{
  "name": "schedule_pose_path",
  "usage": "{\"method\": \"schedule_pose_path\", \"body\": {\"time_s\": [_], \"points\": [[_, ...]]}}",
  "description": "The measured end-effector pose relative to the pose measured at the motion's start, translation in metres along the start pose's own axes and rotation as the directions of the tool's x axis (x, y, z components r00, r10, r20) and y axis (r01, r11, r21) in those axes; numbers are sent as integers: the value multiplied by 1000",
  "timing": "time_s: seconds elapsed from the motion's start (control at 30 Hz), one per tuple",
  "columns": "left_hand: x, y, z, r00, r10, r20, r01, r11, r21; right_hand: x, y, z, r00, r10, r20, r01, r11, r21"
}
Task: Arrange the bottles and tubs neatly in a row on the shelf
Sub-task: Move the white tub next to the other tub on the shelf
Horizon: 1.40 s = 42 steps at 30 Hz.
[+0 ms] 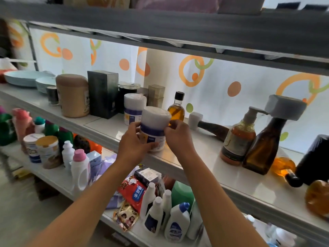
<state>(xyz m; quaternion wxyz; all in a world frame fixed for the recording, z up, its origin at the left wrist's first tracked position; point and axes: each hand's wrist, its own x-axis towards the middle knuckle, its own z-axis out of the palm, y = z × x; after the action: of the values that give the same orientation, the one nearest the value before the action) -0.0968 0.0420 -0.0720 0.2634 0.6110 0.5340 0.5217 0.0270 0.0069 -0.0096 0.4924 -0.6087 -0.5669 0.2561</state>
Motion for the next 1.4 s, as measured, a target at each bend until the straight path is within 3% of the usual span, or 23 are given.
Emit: {"method": "schedule_pose_path", "body": {"time_s": [0.23,0.5,0.7,0.97,1.1,1.27,1.4], "points": [[31,-12,12,1000,-22,4,21,995,99,14,12,12,998,-10,57,7,998,59],[55,-16,23,997,60,-43,-52,984,171,20,19,20,988,50,143,-63,994,87],[62,-17,33,992,121,-47,-101,946,309,21,28,12,988,-11,154,-10,991,136],[78,-12,34,1000,-14,-9,15,969,246,23,29,-12,995,-63,76,49,982,180],[77,5,24,982,-186,-22,186,982,-17,17,30,-26,998,-58,21,53,984,172],[36,50,24,975,57,-216,-88,986,-140,7,35,-48,997,-39,-60,52,972,229],[5,82,35,970,186,-157,-211,963,-168,-8,35,-63,991,-39,-127,74,957,281]]}}
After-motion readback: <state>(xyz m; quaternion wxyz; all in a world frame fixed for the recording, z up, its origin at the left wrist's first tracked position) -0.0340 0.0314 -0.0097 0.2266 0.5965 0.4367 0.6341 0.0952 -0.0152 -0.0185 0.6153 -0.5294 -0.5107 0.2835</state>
